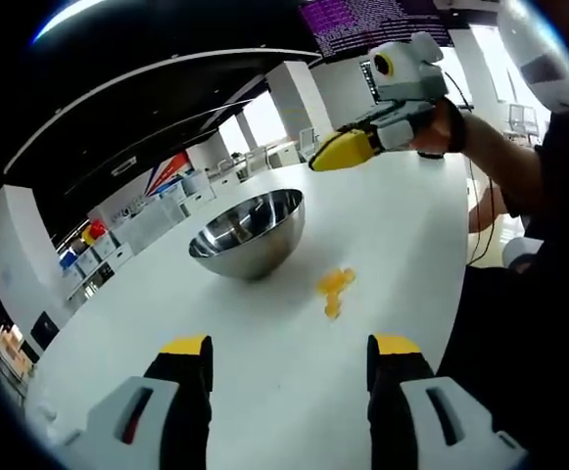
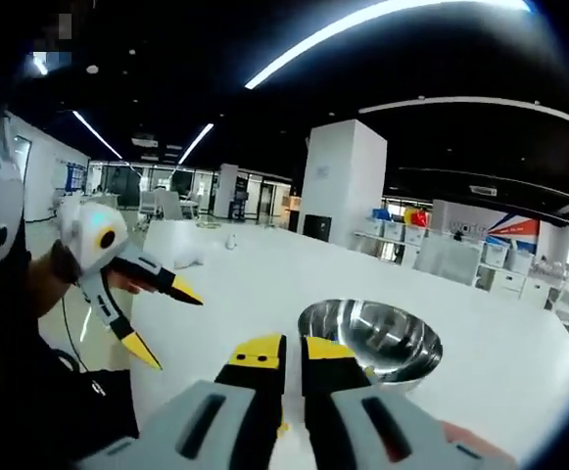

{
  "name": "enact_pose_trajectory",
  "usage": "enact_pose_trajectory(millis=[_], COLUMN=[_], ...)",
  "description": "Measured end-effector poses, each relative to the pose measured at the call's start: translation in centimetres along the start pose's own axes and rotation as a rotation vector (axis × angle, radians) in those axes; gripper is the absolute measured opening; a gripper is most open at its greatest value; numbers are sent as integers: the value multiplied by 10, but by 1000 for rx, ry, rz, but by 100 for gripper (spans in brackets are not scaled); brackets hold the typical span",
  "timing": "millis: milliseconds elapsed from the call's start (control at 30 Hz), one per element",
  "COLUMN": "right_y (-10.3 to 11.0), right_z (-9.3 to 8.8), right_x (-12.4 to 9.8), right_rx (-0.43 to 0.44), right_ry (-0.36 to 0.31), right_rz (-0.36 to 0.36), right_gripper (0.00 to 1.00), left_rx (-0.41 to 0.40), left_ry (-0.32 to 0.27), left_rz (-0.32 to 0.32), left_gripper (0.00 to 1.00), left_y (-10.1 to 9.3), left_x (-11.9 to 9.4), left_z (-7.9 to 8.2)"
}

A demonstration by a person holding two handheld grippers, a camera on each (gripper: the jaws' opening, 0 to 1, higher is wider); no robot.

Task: Pick up the QQ candy scattered on the table and place it into the stainless steel bowl on the table

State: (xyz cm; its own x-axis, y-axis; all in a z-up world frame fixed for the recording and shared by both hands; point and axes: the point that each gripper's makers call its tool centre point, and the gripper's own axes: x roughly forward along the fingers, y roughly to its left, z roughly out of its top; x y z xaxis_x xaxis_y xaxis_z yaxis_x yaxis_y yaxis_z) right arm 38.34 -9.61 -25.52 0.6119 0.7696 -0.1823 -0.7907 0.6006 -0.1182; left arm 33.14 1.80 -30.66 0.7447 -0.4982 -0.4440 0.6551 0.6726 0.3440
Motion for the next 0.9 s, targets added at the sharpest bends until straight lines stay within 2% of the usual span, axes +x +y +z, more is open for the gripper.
enact_pose_trajectory(millis=[167, 533, 667, 900], right_y=[4, 12, 12, 14], right_z=[-38, -91, -103, -111], right_x=[4, 14, 17, 23], right_rx=[32, 85, 84, 76], right_ry=[67, 161, 182, 193], right_rz=[-7, -11, -17, -25], right_gripper=[5, 8, 11, 13], left_rx=[2, -1, 0, 0], left_ry=[-1, -21, -20, -12], left_rz=[-2, -1, -1, -3], left_gripper=[64, 64, 64, 64], left_y=[0, 1, 0, -1], left_x=[1, 2, 3, 4], left_z=[1, 8, 8, 5])
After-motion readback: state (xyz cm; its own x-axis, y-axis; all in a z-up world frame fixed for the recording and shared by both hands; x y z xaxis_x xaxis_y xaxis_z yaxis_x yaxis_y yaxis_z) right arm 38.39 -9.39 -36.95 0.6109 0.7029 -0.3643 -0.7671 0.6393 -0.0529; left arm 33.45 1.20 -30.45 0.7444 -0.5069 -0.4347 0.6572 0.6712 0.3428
